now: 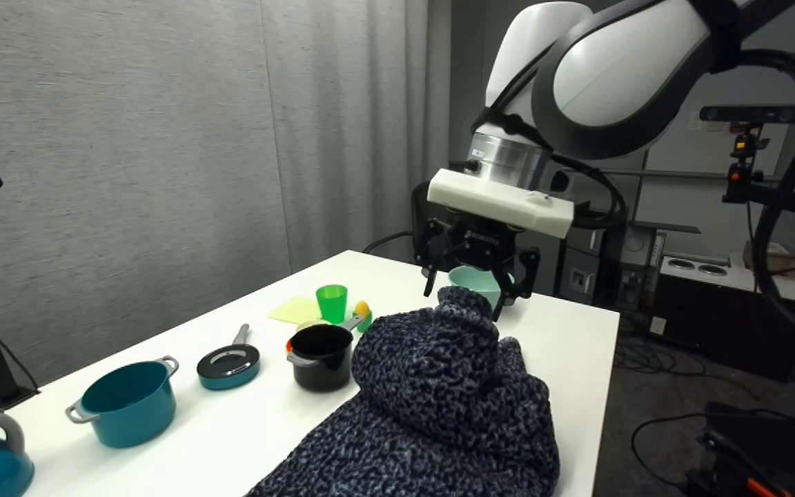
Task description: Unfold the blanket
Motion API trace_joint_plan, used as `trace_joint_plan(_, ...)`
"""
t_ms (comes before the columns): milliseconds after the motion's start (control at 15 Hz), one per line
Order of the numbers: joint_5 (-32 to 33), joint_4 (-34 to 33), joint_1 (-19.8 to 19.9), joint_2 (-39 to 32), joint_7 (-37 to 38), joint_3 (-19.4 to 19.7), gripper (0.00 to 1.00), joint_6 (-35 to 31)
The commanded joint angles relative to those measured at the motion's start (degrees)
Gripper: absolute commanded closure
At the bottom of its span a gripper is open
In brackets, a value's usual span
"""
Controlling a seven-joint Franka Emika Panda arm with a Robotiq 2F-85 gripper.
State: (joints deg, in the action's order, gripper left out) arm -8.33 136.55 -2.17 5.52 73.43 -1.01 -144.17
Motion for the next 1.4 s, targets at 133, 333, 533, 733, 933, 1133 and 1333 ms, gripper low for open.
trace_joint_plan(133,1.1,-1.4,1.0,-1.4,-0.3,-0.5,0.0,1.1)
trace_joint_plan(333,1.9,-1.4,1.1,-1.8,-0.2,-0.4,0.0,1.6)
trace_joint_plan(533,2.3,-1.2,1.2,-1.8,-0.5,-0.2,0.26,2.2)
trace_joint_plan(733,2.3,-0.4,1.5,-1.2,-1.0,0.3,0.45,2.9)
trace_joint_plan(933,1.8,1.2,2.2,-0.4,-1.1,0.8,0.67,3.5)
trace_joint_plan(1133,2.1,3.4,3.4,0.6,-0.6,1.4,0.9,3.6)
trace_joint_plan(1333,2.9,5.7,4.8,2.0,0.1,2.2,1.0,3.1)
